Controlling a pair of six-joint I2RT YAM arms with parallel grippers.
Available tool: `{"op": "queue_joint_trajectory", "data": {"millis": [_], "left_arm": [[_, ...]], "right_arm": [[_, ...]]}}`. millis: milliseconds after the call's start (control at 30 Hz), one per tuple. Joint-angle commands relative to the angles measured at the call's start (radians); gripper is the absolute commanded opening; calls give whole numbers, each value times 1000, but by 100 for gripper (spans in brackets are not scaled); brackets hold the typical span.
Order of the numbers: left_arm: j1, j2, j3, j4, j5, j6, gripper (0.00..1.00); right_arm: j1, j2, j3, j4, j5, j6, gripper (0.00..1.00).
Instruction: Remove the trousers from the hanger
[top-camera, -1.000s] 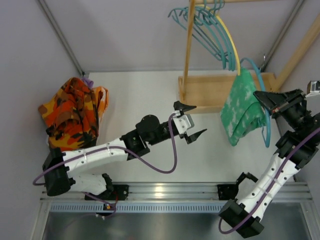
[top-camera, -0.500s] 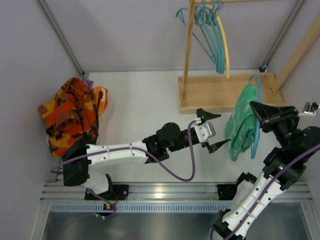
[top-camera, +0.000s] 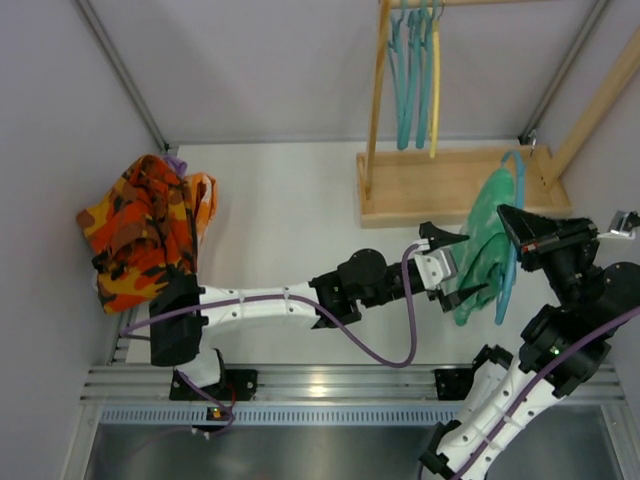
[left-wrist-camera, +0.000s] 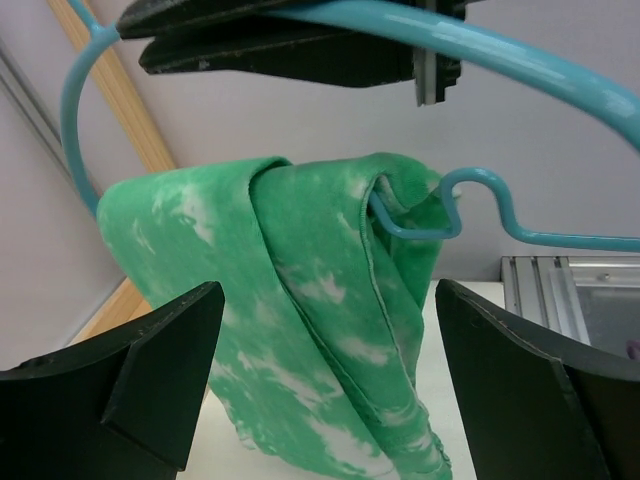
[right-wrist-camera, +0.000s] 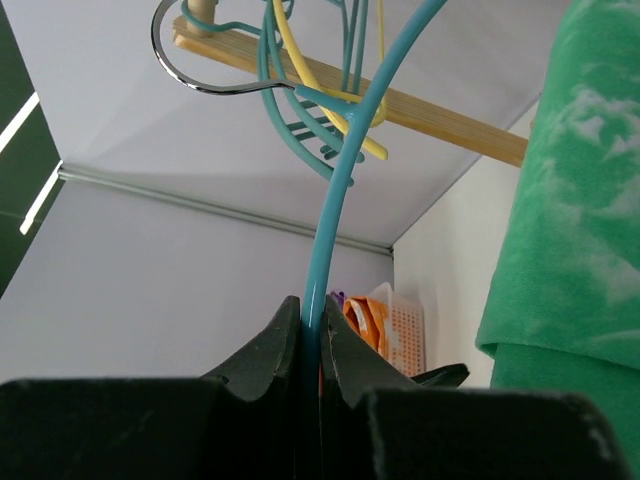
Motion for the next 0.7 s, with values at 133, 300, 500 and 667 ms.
{"op": "queue_joint_trajectory", "data": {"millis": [133, 300, 500, 667], "left_arm": [[-5, 75, 119, 59, -182, 30, 90], [33, 138, 218, -36, -280, -19, 84], [93, 118, 194, -47, -251, -25, 79], [111, 77, 107, 16, -168, -14, 79]], "right_arm": [[10, 4, 140, 95, -38, 7, 0], [27, 27, 178, 81, -47, -7, 0], [36, 42, 177, 86, -52, -18, 0], [38, 51, 169, 101, -61, -19, 0]]}}
